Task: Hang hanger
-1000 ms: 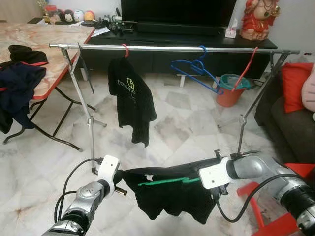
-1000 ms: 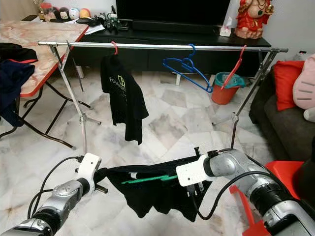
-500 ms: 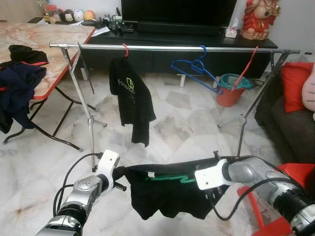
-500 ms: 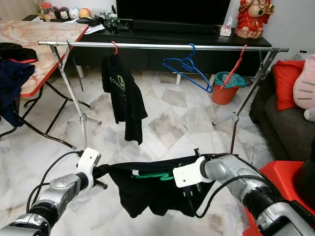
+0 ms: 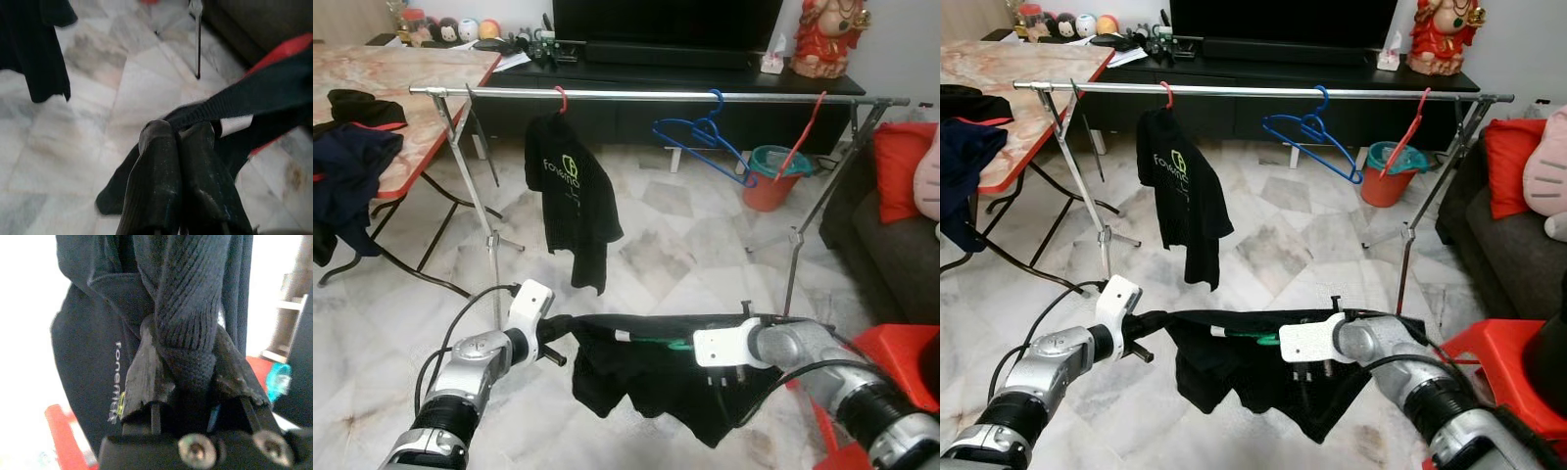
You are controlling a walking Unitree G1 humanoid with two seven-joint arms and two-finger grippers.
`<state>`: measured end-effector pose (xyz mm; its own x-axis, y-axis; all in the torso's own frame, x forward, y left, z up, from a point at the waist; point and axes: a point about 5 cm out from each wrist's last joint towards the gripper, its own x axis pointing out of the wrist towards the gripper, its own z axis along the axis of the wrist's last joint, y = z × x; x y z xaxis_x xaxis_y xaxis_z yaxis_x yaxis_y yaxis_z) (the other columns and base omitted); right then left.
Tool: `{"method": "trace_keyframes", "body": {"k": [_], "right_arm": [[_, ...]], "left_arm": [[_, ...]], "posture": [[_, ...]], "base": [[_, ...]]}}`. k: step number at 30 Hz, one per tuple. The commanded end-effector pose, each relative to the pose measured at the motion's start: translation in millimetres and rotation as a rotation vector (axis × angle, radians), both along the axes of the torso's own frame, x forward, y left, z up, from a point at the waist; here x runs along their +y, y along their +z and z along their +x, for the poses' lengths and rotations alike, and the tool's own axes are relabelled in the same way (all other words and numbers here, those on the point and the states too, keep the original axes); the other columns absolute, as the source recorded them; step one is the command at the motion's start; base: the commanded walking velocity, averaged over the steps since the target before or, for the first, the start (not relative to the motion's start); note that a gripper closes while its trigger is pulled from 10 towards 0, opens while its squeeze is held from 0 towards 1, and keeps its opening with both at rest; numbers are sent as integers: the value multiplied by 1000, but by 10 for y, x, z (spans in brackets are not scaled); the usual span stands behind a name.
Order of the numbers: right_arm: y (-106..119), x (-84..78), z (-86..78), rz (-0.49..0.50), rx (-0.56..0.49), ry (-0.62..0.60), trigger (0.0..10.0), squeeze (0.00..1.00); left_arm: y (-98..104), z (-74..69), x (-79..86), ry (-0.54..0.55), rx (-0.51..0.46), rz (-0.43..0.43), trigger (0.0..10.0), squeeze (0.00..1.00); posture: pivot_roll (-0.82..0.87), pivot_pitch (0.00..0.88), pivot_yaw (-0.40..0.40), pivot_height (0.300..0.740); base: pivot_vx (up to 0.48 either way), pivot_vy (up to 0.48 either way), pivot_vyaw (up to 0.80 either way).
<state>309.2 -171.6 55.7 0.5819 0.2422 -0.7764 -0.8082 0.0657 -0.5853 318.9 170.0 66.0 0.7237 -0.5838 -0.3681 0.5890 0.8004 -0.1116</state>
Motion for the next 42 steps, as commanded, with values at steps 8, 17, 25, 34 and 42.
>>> {"method": "trace_keyframes", "body": {"k": [8,17,25,34,42], "right_arm": [[173,392,28,307,7,-69,0,0],[191,737,96,418,-48,-133,0,0],[191,737,96,418,-48,-133,0,0],[191,737,96,418,-48,-133,0,0],[191,737,96,418,-48,-133,0,0]], "left_arm": [[309,66,-152,-73,-68,-66,0,0],[407,-105,-382,-237,-69,-76,0,0],[407,-105,-382,-237,-69,-76,0,0],[407,-105,-382,-237,-69,-76,0,0],[407,-105,-382,-237,-69,-76,0,0]], "posture": [[-117,0,-40,740],[-98,0,-48,740],[-98,0,-48,740],[-98,0,-48,740],[-98,0,-48,740]], "base": [[0,0,0],[0,0,0],[0,0,0],[0,0,0],[0,0,0]]}}
